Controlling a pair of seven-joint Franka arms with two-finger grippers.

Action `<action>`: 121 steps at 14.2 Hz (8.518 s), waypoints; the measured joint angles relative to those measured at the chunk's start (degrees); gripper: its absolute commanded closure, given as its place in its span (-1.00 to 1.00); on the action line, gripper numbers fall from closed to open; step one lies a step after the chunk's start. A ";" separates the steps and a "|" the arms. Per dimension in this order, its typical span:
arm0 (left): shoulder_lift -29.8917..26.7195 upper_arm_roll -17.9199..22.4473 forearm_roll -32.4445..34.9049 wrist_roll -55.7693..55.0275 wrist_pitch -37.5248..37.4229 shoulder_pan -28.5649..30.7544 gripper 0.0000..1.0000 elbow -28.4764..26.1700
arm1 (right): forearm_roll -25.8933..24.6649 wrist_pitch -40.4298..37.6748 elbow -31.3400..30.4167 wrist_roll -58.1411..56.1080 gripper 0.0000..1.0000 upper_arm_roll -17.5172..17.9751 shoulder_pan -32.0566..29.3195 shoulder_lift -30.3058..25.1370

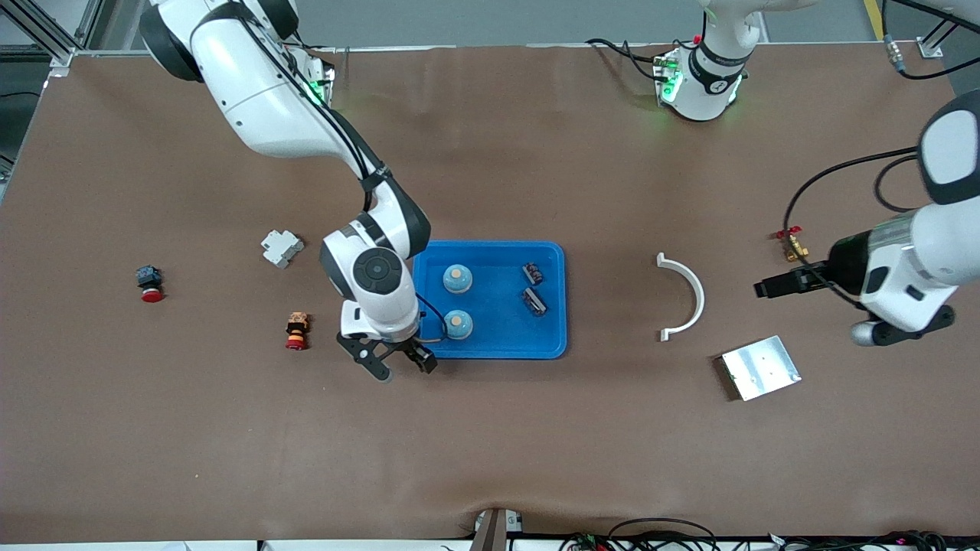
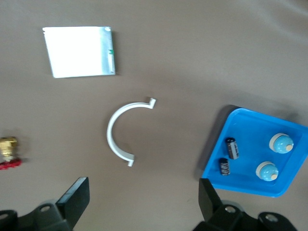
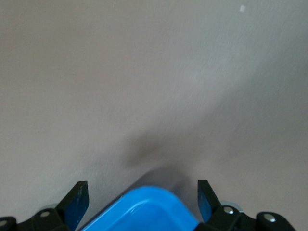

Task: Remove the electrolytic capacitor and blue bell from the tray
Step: 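Grasp the blue bell with the right gripper while the left gripper grasps the capacitor, then lift the bell with the right gripper while the left gripper lifts the capacitor, then set the bell by the red button while the left gripper carries the capacitor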

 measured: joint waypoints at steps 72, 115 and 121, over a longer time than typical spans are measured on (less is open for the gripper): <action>11.19 1.46 12.51 -29.38 12.66 -14.17 1.00 0.07 | 11.22 -0.12 -57.98 -72.64 1.00 3.40 -40.52 -55.20; 13.92 0.61 19.93 16.50 33.19 0.92 1.00 -25.60 | 26.06 35.71 -69.32 -101.23 1.00 -4.83 -46.41 -32.90; 15.36 0.51 20.06 16.48 34.56 1.18 1.00 -25.70 | 26.06 36.61 -69.12 -101.31 -1.00 -4.96 -46.43 -32.15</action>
